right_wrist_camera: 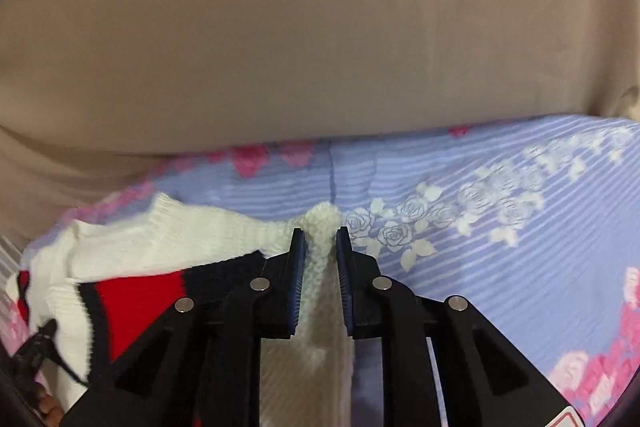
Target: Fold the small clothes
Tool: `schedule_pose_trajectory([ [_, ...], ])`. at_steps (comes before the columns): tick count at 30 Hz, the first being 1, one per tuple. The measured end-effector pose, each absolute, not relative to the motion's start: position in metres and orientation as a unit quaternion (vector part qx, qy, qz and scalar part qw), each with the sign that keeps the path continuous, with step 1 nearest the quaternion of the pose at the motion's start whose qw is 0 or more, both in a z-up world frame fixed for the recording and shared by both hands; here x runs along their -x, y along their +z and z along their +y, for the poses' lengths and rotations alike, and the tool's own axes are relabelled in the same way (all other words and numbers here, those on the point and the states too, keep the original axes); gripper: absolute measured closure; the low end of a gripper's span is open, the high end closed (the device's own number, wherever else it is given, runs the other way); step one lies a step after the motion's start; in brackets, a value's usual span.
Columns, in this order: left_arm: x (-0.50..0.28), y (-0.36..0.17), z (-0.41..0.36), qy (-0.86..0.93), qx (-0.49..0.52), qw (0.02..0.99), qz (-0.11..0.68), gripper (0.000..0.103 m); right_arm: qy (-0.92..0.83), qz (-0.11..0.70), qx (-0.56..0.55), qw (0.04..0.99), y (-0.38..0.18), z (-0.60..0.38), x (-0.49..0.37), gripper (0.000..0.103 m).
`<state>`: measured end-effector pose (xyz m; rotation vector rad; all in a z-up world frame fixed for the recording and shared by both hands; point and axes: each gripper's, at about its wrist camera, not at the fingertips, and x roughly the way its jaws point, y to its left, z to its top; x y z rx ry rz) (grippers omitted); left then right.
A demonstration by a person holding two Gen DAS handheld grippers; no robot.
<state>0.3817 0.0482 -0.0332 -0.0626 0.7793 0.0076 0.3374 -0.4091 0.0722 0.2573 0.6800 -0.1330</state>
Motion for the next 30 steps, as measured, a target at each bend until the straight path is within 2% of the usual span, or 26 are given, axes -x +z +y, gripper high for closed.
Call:
schedule_pose_trajectory([
  [1,-0.382,-0.033,0.048,0.004,0.029,0.925,0.380,0.088,-0.055,0.322,-0.121,0.937,0.081,-0.405,-0.318,0.083],
  [4,-0.382,-0.033,0.045,0.009,0.019,0.925,0.379,0.088,-0.019,0.331,-0.086,0.940,0.086,-0.375,-0.271,0.083],
  [8,-0.382,-0.032,0.045,0.011,0.018,0.925,0.379,0.087,-0.035,0.418,-0.031,0.907,0.024,-0.358,-0.267,0.083],
  [9,-0.382,-0.031,0.048,0.010,0.024,0.925,0.378,0.083,-0.036,0.402,-0.025,0.914,0.016,-0.349,-0.273,0.088],
  [11,-0.373,-0.028,0.059,0.013,0.042,0.924,0.380,0.072,-0.066,0.393,0.004,0.917,0.020,-0.336,-0.267,0.089],
  [12,-0.365,-0.023,0.067,0.010,0.050,0.923,0.381,0.070,-0.075,0.390,-0.001,0.918,0.026,-0.331,-0.264,0.086],
  [13,-0.352,-0.014,0.081,0.008,0.064,0.925,0.374,0.070,-0.070,0.385,-0.015,0.920,0.034,-0.325,-0.257,0.077],
  [14,-0.340,-0.005,0.096,0.009,0.077,0.928,0.363,0.064,-0.055,0.380,-0.025,0.923,0.033,-0.319,-0.252,0.074],
  [15,-0.330,0.005,0.114,0.013,0.089,0.932,0.351,0.053,-0.043,0.374,-0.030,0.926,0.034,-0.310,-0.243,0.070],
  [16,-0.319,0.017,0.141,0.027,0.105,0.936,0.335,0.048,-0.033,0.369,-0.029,0.928,0.035,-0.301,-0.233,0.065],
  [19,-0.303,0.043,0.222,0.107,0.146,0.938,0.296,0.030,0.010,0.368,-0.030,0.929,0.026,-0.276,-0.220,0.059],
  [20,-0.303,0.047,0.251,0.137,0.158,0.934,0.289,0.021,0.022,0.371,-0.035,0.928,0.014,-0.265,-0.222,0.059],
  [22,-0.312,0.050,0.313,0.198,0.185,0.918,0.291,0.020,0.038,0.375,-0.037,0.925,0.005,-0.257,-0.218,0.057],
  [24,-0.327,0.048,0.364,0.252,0.199,0.898,0.299,0.020,0.041,0.384,-0.032,0.922,-0.002,-0.248,-0.216,0.049],
  [26,-0.342,0.038,0.413,0.288,0.227,0.877,0.310,0.021,0.036,0.392,-0.037,0.919,-0.003,-0.247,-0.215,0.048],
  [30,-0.361,0.016,0.464,0.305,0.292,0.849,0.317,0.021,0.033,0.396,-0.062,0.916,-0.008,-0.258,-0.220,0.043],
])
